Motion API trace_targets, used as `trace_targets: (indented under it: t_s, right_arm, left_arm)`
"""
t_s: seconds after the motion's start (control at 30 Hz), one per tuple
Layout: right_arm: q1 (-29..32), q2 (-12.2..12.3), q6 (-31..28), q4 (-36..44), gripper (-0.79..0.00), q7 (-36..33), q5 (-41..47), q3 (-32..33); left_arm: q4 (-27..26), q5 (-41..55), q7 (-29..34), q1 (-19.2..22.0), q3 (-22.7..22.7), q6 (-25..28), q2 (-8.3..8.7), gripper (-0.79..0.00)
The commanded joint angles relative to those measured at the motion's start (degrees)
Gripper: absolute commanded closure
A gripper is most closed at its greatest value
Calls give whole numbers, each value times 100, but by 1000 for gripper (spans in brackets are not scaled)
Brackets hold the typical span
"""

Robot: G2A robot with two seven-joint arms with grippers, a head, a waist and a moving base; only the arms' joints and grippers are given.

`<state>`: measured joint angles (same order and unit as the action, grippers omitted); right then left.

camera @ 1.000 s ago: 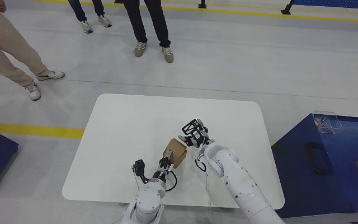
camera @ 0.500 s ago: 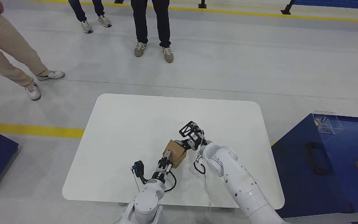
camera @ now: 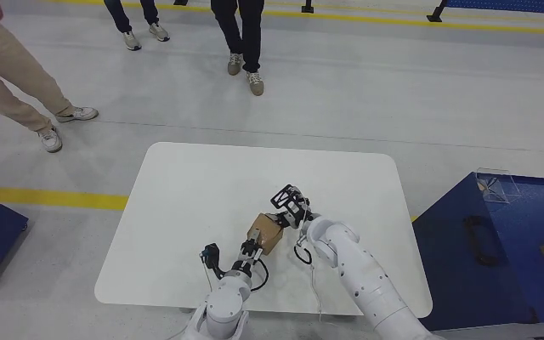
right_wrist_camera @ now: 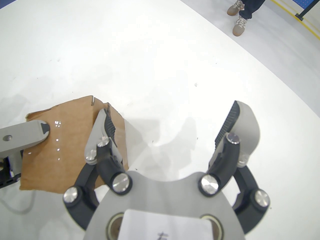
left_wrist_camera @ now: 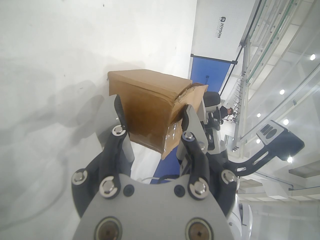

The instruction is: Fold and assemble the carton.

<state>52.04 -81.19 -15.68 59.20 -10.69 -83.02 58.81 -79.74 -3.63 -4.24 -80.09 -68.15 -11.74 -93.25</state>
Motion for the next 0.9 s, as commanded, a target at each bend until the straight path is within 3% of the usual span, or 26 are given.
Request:
trace_targets:
  t_s: [0.0,0.47,0.7,0.87]
  right_arm:
    - [-10,-4,37,-3,-785,31,-3,0]
    - [-25,1,76,45,-785,168,104,116]
    - [193,99,-586,382,-785,291,-27,197]
    - [225,109,-417,381,-785,30,-164,188]
  left_arm:
    - [18,5,2,14,0,-10,2,-413]
    - [151,-52,-65,99,52,-101,16,-388]
    - [147,-19,-66,100,64,-76,22,-406]
    - [111,-14,-64,69,62,-34,32,-409]
